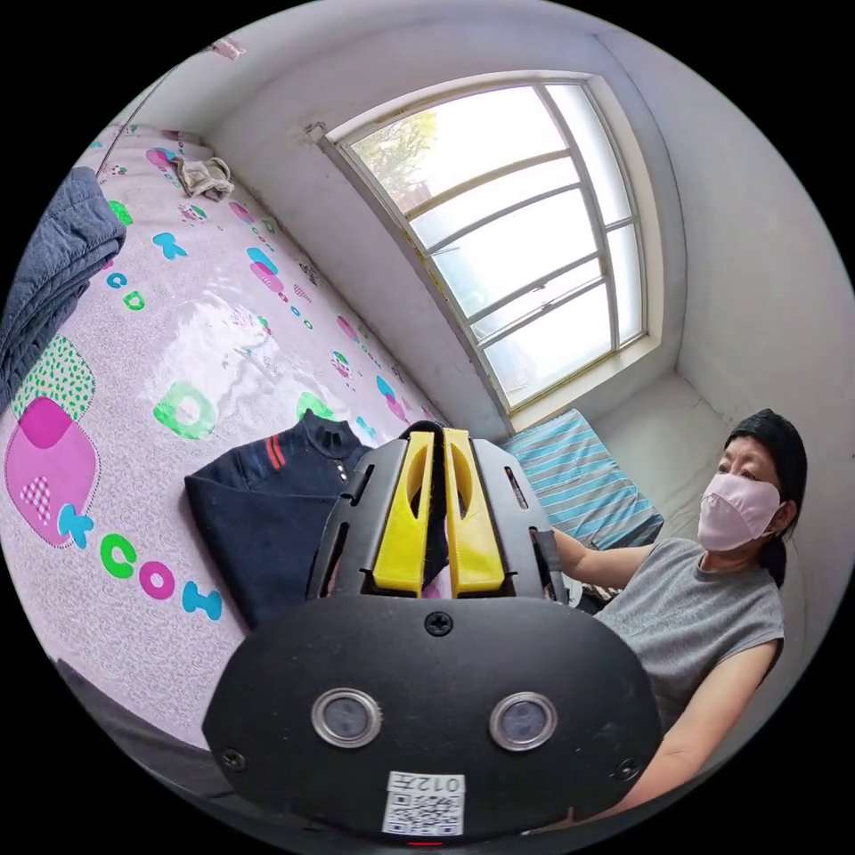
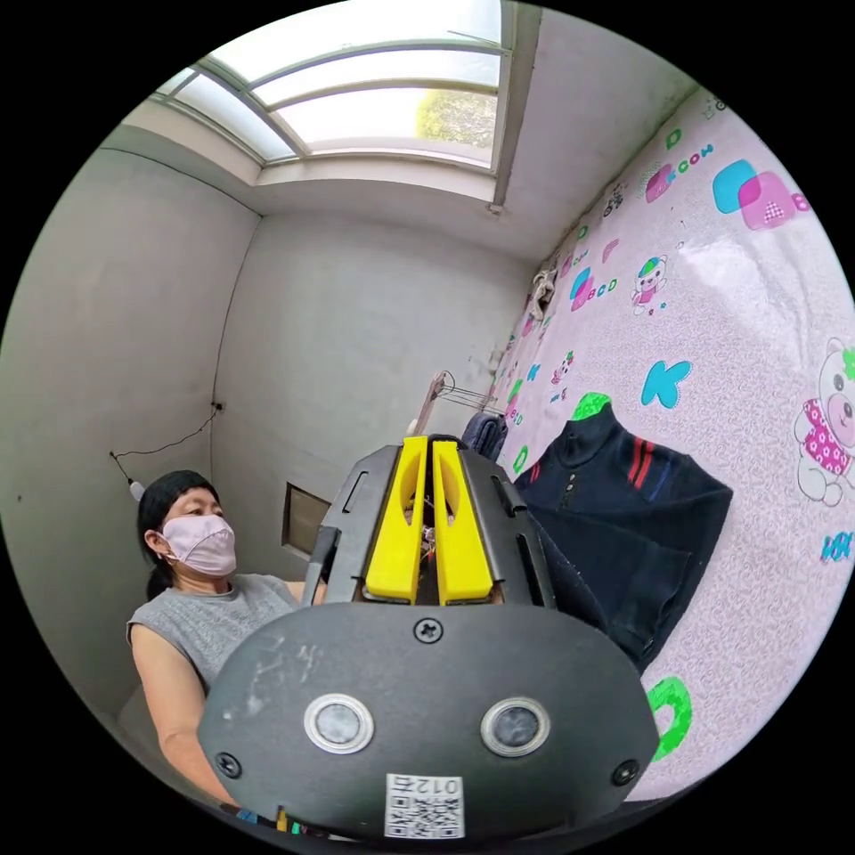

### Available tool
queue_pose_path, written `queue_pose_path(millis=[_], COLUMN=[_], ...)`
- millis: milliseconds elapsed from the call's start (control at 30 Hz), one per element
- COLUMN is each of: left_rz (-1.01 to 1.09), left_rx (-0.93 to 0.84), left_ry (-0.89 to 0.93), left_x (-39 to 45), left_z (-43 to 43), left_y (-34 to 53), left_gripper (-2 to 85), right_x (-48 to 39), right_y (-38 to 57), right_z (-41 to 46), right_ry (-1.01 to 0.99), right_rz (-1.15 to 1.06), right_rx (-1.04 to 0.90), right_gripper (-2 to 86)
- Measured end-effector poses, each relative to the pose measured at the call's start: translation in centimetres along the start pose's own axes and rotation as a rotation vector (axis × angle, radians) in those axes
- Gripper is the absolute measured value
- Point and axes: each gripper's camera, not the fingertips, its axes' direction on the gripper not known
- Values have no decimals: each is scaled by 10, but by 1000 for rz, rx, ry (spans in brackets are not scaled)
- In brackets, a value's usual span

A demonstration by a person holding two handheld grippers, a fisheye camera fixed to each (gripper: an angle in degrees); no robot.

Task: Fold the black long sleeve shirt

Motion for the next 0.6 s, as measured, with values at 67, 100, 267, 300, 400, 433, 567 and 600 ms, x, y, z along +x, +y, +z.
queue_pose_path(millis=[67,100,267,300,400,433,567,600], left_rz=[-29,-71,-251,-263,-240,-228,-146,-127], left_rx=[-17,-18,-12,-7,-13,-56,-231,-302], left_ry=[-38,-65,-166,-216,-248,-250,-367,-417], left_x=[-20,-37,-102,-105,-93,-84,-40,-27], left_z=[23,39,113,121,124,123,121,124], left_y=[-35,-57,-101,-104,-104,-101,-73,-61], left_gripper=[19,20,28,30,39,43,60,66], right_x=[42,73,191,200,207,205,178,170], right_y=[-24,-36,-25,-10,40,53,159,191], right_z=[7,12,29,24,1,-4,-40,-48], right_ry=[44,87,374,404,392,395,513,568], right_rz=[32,59,266,273,273,269,255,250], right_rx=[8,22,62,86,52,28,-174,-237], right_gripper=[-3,-1,23,29,46,49,56,57])
